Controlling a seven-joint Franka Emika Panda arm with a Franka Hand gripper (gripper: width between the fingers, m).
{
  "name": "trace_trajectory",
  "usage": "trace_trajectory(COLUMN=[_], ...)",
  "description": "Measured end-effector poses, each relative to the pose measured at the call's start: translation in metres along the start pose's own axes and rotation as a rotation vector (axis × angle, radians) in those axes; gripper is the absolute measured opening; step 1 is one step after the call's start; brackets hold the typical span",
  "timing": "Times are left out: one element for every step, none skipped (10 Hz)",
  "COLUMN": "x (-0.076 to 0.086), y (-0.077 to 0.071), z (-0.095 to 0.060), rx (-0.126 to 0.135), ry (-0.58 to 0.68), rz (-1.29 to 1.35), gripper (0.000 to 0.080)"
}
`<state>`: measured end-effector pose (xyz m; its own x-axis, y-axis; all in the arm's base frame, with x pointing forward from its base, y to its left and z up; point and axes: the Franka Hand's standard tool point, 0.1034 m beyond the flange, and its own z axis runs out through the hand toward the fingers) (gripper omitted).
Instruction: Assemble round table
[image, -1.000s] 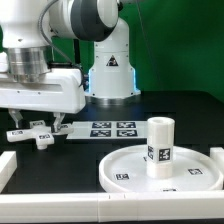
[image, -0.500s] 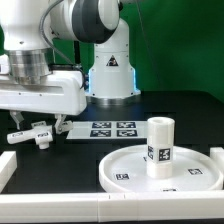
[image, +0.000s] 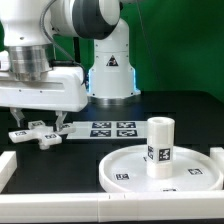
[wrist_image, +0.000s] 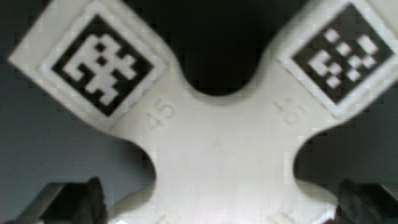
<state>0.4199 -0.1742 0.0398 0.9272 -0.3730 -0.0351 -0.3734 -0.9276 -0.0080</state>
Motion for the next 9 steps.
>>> trace_trajectory(x=[0.0002,-0.0002,-0.0005,-0.0006,-0.0010,-0.0025,-0.0048,-0.0058,-0.0061], y=[-0.0015,-0.0012,-0.0011,-0.0011,-0.0007,0.0006,0.0000,-0.0011,-0.0013], z=[0.0000,0.0007,0.0012,0.0014,0.0017,0.0025,0.0038,0.0044,0.0048], rx=[-0.001,-0.001,-0.001,-0.002,-0.002,-0.002,-0.003,-0.003,-0.003], ry=[0.001,-0.001,-0.002,-0.002,-0.003,-0.005,-0.008,-0.010,-0.011], rz=[-0.004,-0.004,-0.004,-0.004,-0.009,-0.023,-0.043,-0.057,-0.068], gripper=[0.0648,0.0648,0.0648,0.0648,0.0648,0.0648,0.0648,0.0648,0.0648])
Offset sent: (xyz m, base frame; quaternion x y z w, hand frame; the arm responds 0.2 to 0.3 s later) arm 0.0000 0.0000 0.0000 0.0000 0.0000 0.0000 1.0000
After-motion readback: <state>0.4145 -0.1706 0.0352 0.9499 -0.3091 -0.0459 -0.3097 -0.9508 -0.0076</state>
